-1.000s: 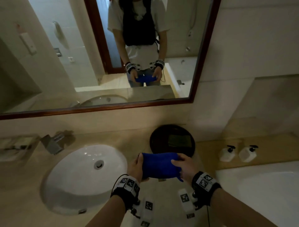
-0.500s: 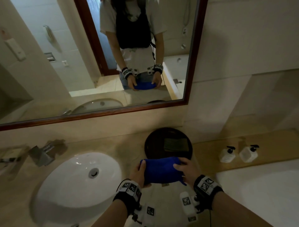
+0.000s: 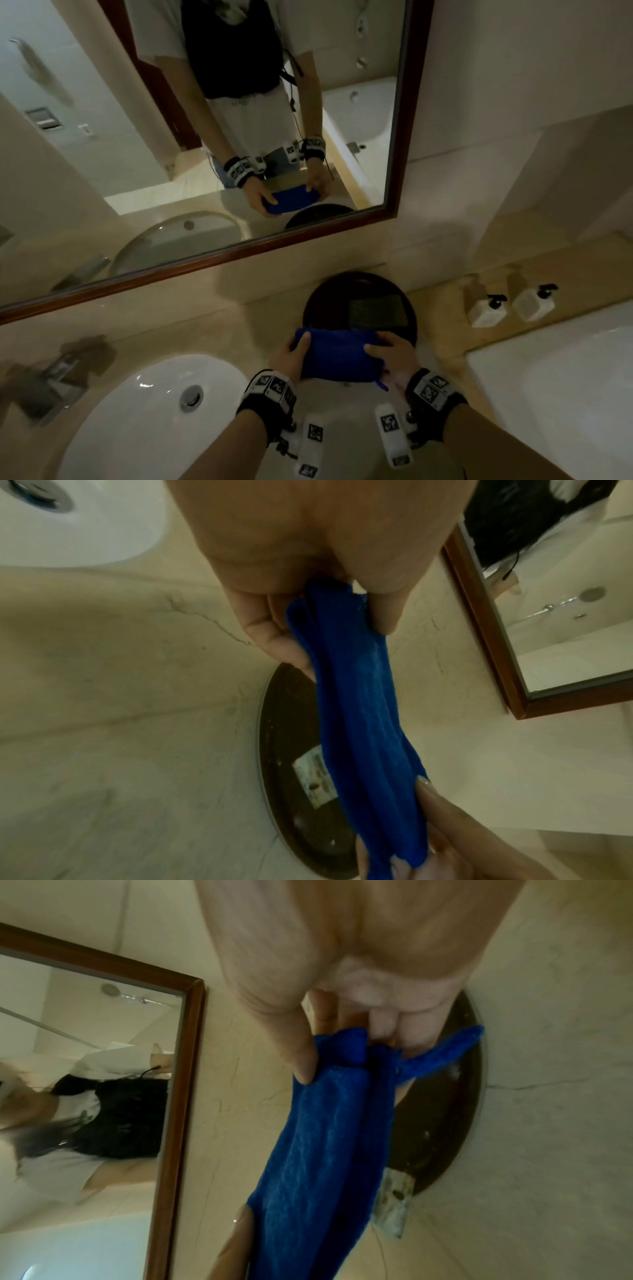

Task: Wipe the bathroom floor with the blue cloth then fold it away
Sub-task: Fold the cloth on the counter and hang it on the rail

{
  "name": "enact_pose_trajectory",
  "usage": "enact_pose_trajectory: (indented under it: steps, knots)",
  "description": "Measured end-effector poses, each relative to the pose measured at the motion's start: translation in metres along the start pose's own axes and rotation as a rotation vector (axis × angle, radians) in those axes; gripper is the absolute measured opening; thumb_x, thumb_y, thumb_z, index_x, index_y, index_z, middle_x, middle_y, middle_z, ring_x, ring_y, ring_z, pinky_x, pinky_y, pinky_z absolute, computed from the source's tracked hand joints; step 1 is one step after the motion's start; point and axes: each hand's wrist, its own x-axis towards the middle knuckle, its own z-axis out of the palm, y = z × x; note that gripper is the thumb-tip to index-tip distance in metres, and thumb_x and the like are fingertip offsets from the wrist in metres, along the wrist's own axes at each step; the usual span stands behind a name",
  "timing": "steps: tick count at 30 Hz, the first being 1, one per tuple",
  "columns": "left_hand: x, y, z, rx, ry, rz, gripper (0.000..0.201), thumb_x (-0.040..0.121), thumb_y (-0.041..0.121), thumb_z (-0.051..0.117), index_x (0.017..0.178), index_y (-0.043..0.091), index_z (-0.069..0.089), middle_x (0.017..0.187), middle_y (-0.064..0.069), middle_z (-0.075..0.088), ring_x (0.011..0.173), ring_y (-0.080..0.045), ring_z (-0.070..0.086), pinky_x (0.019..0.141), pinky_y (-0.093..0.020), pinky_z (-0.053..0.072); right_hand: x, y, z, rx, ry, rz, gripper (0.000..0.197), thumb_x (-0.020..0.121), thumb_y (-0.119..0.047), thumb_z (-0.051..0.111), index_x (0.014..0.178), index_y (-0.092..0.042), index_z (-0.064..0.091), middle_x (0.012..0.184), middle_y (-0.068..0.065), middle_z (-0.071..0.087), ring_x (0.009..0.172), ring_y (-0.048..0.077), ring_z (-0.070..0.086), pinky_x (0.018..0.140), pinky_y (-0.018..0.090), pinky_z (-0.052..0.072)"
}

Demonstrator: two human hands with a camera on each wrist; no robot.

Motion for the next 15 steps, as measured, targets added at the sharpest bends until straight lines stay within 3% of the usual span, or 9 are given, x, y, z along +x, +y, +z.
enact_pose_trajectory:
  steps: [3, 6, 9, 12, 15]
  knots:
    - [0.025, 0.013, 0.003, -0.028, -0.059, 0.018, 0.046, 0.090, 0.025, 0.069, 0.130, 0.008, 0.053, 0.109, -0.011, 0.063, 0.103, -0.036, 0.061, 0.088, -0.055, 0.053, 0.014, -0.015, 0.004, 0.028, 0.034, -0.006, 0.041, 0.086, 0.002, 0.068, 0.125, -0.003, 0.057, 0.124, 0.024, 0.059, 0.109, 0.042, 0.058, 0.079, 0.048, 0.055]
    - [0.047, 0.033, 0.011, -0.035, -0.154, -0.028, 0.049, 0.088, 0.025, 0.070, 0.130, 0.008, 0.054, 0.123, -0.016, 0.061, 0.107, -0.038, 0.060, 0.072, -0.046, 0.059, 0.028, -0.036, 0.006, 0.037, 0.063, -0.030, 0.026, 0.088, 0.001, 0.066, 0.111, -0.010, 0.061, 0.114, 0.020, 0.064, 0.098, 0.036, 0.063, 0.071, 0.042, 0.056]
    - [0.067, 0.052, 0.020, -0.028, -0.187, -0.046, 0.042, 0.093, 0.024, 0.064, 0.131, 0.012, 0.051, 0.126, -0.011, 0.054, 0.109, -0.032, 0.055, 0.064, -0.036, 0.055, 0.052, -0.056, 0.004, 0.008, 0.106, -0.087, 0.038, 0.086, 0.005, 0.065, 0.122, -0.007, 0.059, 0.115, 0.017, 0.065, 0.098, 0.034, 0.064, 0.067, 0.037, 0.055]
    - [0.084, 0.062, 0.024, -0.077, -0.178, -0.058, 0.038, 0.095, 0.020, 0.062, 0.130, 0.011, 0.051, 0.130, -0.015, 0.053, 0.104, -0.031, 0.054, 0.062, -0.037, 0.054, 0.078, -0.067, 0.006, -0.038, 0.117, -0.123, 0.043, 0.084, 0.011, 0.063, 0.125, -0.002, 0.058, 0.121, 0.020, 0.062, 0.109, 0.040, 0.060, 0.076, 0.043, 0.057]
    - [0.097, 0.061, 0.026, -0.122, -0.157, -0.093, 0.038, 0.095, 0.018, 0.060, 0.131, 0.011, 0.050, 0.136, -0.015, 0.051, 0.108, -0.033, 0.054, 0.061, -0.038, 0.053, 0.102, -0.075, 0.013, -0.151, 0.109, -0.144, 0.044, 0.084, 0.009, 0.065, 0.123, -0.010, 0.057, 0.128, 0.018, 0.057, 0.119, 0.038, 0.055, 0.096, 0.055, 0.049]
